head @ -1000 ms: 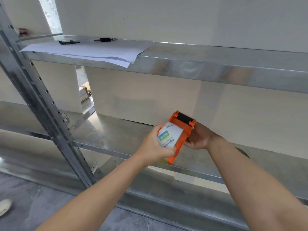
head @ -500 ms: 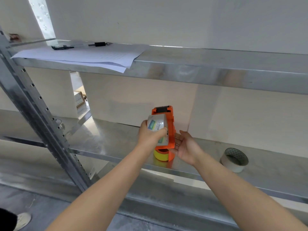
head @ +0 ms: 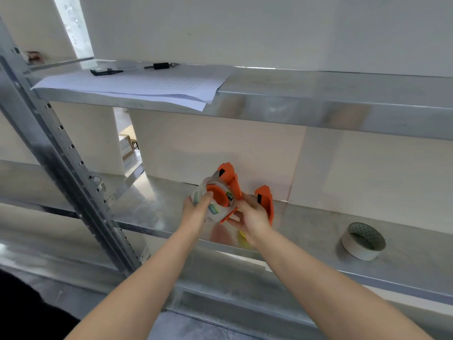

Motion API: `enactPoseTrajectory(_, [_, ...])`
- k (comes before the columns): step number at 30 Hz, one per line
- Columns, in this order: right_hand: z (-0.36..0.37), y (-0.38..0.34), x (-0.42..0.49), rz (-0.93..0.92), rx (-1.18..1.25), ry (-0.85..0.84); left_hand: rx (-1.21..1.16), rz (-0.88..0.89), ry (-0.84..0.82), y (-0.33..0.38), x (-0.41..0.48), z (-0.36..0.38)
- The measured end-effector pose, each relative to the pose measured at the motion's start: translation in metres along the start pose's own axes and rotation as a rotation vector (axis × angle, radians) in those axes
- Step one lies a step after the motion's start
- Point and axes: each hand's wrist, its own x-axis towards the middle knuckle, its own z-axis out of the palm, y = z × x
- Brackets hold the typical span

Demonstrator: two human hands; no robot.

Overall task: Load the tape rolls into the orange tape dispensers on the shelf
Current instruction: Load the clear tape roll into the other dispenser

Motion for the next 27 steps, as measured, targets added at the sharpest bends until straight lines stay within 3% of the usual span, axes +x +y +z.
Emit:
enactPoseTrajectory(4, [0.023, 0.023, 0.016, -0.029, -0.159, 0.15, 0.239, -0.031, -0.004, -0.014, 0.018, -0.029])
enactPoseTrajectory(10, [0.037, 0.037, 0.03, -0.096, -0.44, 0.265, 0.226, -0.208, -0.126, -0.031, 0.049, -0.04])
enactPoseTrajectory(15, [0.035, 0.048, 0.037, -0.151, -0.559, 0.303, 0.462, -0.133, -0.126, -0.039, 0.064, -0.039])
enactPoseTrajectory(20, [0.041, 0.056, 0.044, -0.157, -0.602, 0.322, 0.545, -0.108, -0.123, -0.049, 0.075, -0.045])
enactPoseTrajectory(23, [0.044, 0.06, 0.045, -0.135, -0.63, 0.307, 0.747, -0.056, -0.048, -0.052, 0.074, -0.049])
enactPoseTrajectory(27, [0.043, 0.048, 0.041, -0.131, -0.649, 0.279, 0.76, -0.046, 0.053, -0.04, 0.074, -0.044])
